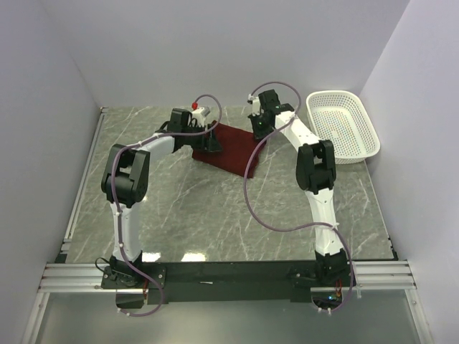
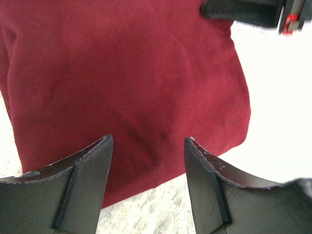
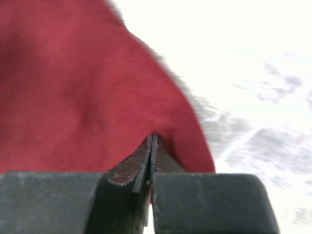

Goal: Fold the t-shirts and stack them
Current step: Fold the tshirt, then neatly place the folded tshirt to the corner

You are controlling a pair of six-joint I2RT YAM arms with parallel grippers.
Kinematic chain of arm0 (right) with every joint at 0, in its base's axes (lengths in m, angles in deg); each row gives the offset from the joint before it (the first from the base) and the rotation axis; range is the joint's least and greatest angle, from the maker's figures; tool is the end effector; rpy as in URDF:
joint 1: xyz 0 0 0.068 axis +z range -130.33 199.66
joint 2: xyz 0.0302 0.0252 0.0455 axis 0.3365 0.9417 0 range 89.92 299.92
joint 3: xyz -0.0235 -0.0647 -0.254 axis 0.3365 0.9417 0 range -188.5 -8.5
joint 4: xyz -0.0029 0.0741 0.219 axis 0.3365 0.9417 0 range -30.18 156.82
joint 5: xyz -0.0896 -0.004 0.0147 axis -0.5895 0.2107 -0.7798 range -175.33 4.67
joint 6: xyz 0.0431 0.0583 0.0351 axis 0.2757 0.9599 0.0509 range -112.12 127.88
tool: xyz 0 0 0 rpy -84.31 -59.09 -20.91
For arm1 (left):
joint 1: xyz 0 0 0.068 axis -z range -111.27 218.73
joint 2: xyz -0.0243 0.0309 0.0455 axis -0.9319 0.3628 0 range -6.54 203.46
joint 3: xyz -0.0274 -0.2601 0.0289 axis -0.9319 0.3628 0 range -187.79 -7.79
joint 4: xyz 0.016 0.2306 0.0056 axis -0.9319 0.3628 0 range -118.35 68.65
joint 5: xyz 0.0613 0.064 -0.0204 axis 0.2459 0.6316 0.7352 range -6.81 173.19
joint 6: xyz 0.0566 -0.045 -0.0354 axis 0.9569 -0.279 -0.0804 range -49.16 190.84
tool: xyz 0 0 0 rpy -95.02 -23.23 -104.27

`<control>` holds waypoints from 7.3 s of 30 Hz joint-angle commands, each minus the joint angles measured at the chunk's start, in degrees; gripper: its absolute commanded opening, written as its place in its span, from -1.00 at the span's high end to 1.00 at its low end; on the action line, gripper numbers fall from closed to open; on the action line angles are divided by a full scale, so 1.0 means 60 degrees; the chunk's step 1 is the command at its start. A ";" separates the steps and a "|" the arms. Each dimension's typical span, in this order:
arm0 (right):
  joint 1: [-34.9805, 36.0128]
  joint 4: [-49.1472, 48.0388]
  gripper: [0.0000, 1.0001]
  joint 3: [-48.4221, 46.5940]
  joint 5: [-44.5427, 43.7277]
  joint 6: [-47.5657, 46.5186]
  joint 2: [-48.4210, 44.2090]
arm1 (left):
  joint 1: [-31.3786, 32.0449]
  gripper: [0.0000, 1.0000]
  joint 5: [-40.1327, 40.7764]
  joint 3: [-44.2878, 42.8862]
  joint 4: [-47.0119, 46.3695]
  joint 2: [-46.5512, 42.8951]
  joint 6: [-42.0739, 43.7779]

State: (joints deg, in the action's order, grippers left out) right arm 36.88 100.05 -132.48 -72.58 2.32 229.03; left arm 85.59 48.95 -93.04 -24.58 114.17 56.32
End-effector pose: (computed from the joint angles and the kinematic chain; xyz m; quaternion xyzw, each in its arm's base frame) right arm 0.4858 0.1666 0.1656 -0.2198 0.9235 0.1355 0.2836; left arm 0.4283 -0.1708 0.1743 0.1438 0.8606 -0.3668 0.3226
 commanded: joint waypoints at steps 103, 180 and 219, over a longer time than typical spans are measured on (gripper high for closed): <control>-0.1022 -0.0036 -0.10 0.8430 0.4113 -0.3071 -0.9456 | -0.0555 -0.82 0.0782 -0.0644 0.1508 -0.0460 -0.1505; -0.2473 0.0165 -0.16 0.9883 0.6195 -0.3599 -1.0191 | -0.4476 0.99 0.4753 -0.0045 0.2990 -0.0634 -0.0407; -0.2488 -0.2335 -0.25 1.0935 0.2130 -0.2443 -1.2487 | -0.4860 -0.99 0.3234 0.3027 0.0292 -0.8861 -0.1428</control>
State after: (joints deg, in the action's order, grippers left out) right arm 22.54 94.98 -68.29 -48.69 -16.06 160.68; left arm 57.41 77.03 -80.45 -19.77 68.79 54.05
